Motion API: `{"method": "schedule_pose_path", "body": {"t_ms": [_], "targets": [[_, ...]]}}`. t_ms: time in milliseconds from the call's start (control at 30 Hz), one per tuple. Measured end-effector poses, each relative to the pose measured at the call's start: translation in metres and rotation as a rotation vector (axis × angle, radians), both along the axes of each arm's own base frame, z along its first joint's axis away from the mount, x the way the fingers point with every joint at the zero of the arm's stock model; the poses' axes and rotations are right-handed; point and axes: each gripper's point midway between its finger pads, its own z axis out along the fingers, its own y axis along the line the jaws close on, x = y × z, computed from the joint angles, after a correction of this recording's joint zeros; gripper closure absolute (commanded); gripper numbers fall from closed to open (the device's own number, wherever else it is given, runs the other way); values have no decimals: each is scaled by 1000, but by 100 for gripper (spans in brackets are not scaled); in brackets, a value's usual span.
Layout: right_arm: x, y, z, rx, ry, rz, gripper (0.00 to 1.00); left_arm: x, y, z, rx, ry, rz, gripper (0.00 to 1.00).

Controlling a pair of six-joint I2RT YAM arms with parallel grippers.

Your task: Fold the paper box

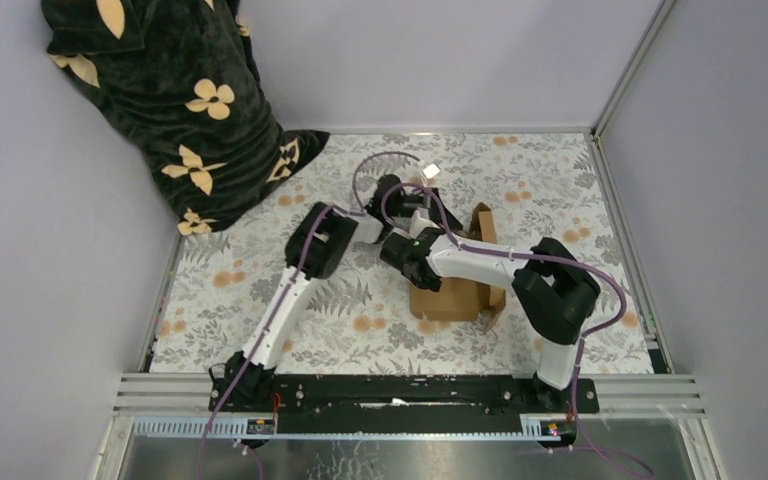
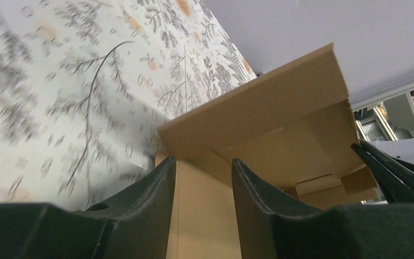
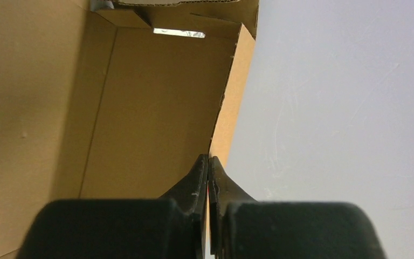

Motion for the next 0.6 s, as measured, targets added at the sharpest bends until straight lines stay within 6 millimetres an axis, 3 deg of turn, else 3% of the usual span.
{"method": "schedule_pose_path", "body": {"t_ms": [133,300,433,600], "targets": [[-5,18,0,13,2,54,98,2,32,5,21,31,64,52],[-17,44,1,31,3,142,98,5,63,28,8,9,135,52],[-34,71,4,118,9,227,98,4,74,40,1,-17,156,53],[-53,88,13,218,23,298,98,-2,77,39,10,-22,161,53]]}}
